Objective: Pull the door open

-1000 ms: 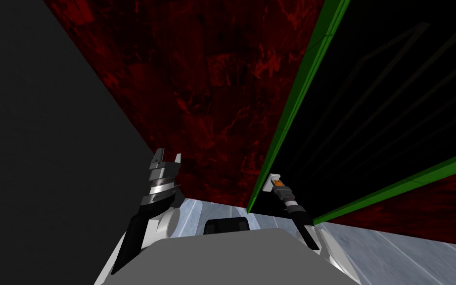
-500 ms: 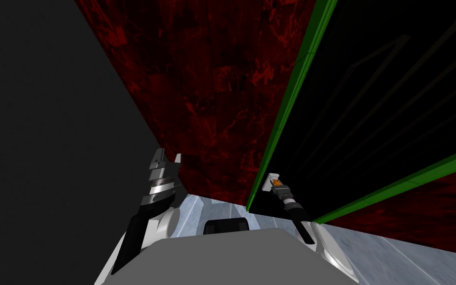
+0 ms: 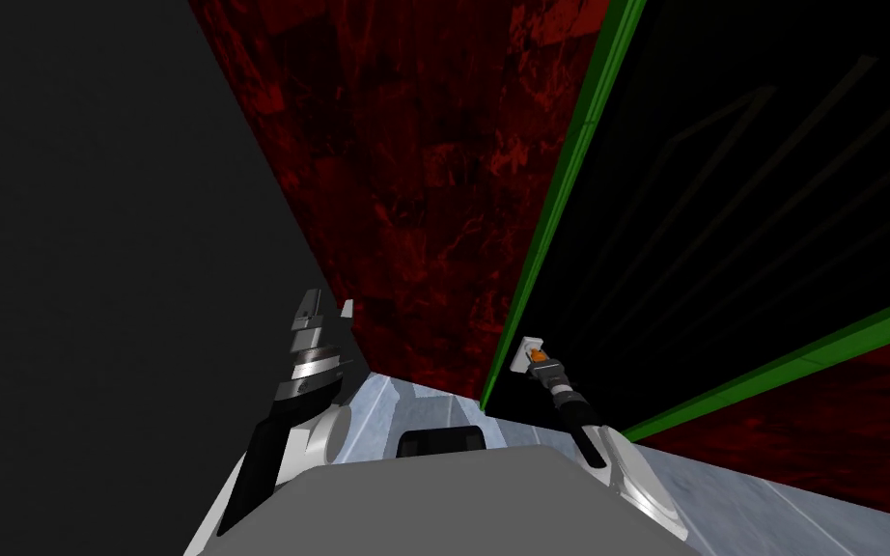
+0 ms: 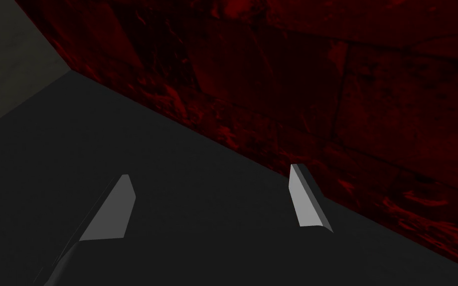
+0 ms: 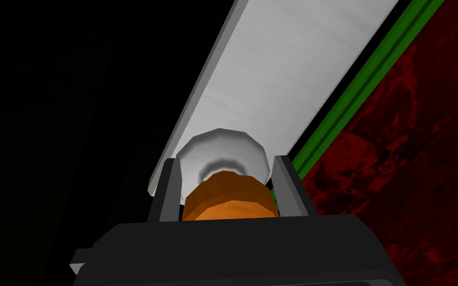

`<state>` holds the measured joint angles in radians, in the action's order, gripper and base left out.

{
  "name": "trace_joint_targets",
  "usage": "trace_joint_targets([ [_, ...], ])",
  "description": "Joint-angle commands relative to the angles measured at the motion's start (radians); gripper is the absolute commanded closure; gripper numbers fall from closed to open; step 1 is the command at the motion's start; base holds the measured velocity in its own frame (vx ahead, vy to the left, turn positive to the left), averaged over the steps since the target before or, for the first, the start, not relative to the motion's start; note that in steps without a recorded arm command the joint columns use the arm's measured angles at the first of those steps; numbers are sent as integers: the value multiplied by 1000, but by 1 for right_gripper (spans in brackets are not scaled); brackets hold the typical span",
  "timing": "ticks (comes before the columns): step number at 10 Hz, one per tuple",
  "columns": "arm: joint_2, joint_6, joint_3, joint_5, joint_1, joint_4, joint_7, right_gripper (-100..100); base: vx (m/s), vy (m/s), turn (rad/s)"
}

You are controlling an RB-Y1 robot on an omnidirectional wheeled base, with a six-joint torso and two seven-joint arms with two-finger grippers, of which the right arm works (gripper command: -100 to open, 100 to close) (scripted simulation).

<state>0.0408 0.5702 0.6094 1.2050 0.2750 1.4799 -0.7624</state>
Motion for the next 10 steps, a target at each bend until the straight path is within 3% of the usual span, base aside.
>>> trace_joint_targets([
  [1,5,-27,-13,28,0,-14,-46,100,-54,-29,63],
  [2,10,-51,-24,53,-3,-18,-74,100,-85,-29,124],
  [3,10,-51,-24,53,-3,-18,-84,100,-67,-24,62],
  [5,22,-99,-45,102,-11,-25,-145,100,-71,-32,95],
  [6,22,-99,-45,102,-11,-25,-158,100,-69,-31,60],
  [7,28,-125,-56,129,-14,-29,-191,100,-70,-27,124],
  [8,28,-125,-56,129,-14,-29,-196,100,-48,-23,47],
  [9,34,-152,-68,156,-18,-33,-233,100,-61,-24,61],
  [10,34,-152,-68,156,-18,-33,-234,100,-48,-21,64],
])
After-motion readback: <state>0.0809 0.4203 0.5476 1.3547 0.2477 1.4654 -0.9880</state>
